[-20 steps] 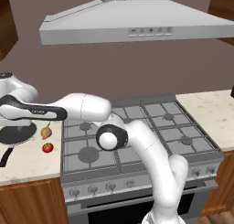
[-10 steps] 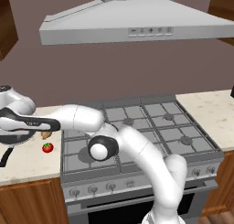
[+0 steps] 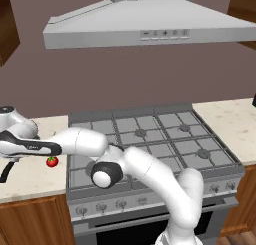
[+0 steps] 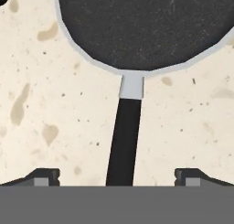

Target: Place the pan on the rear left burner on the stove. Then place the tomato and the onion in the pan and turn on the rear left burner.

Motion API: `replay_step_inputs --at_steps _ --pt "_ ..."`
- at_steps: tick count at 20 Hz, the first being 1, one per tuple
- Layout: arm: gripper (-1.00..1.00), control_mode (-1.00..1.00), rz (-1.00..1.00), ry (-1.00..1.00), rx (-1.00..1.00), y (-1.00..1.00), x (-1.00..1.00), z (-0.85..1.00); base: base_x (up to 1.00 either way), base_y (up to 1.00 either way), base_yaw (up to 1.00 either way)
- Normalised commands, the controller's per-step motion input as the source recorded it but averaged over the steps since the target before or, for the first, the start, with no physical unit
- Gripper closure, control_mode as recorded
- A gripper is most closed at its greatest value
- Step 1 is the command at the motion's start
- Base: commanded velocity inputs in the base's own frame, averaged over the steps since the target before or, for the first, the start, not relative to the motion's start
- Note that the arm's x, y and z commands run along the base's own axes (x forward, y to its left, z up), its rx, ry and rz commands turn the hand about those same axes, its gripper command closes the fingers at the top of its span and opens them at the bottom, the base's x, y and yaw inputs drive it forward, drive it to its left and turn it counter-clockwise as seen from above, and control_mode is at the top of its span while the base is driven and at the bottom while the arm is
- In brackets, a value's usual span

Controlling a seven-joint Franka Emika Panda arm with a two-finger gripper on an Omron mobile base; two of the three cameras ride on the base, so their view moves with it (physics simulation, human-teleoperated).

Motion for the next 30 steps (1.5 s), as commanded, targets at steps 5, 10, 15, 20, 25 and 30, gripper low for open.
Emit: replay_step_inputs --at_steps 5,10,15,20,25,30 --pt "-1.0 -1.0 0.0 0.05 0.0 0.0 0.0 -0.22 0.0 0.0 0.0" --pt "-1.0 -1.0 0.0 0.09 0.0 0.0 0.0 -0.22 0.0 0.0 0.0" --pt "-1.0 -1.0 0.0 0.08 0.0 0.0 0.0 -0.16 0.0 0.0 0.0" --pt "-1.0 -1.0 0.0 0.04 0.0 0.0 0.0 -0.16 0.0 0.0 0.0" --pt "-1.0 -1.0 0.0 0.02 0.0 0.0 0.0 -0.13 0.0 0.0 0.0" --pt "-1.0 -1.0 0.0 0.0 0.0 0.0 0.0 0.0 0.0 0.0 0.0"
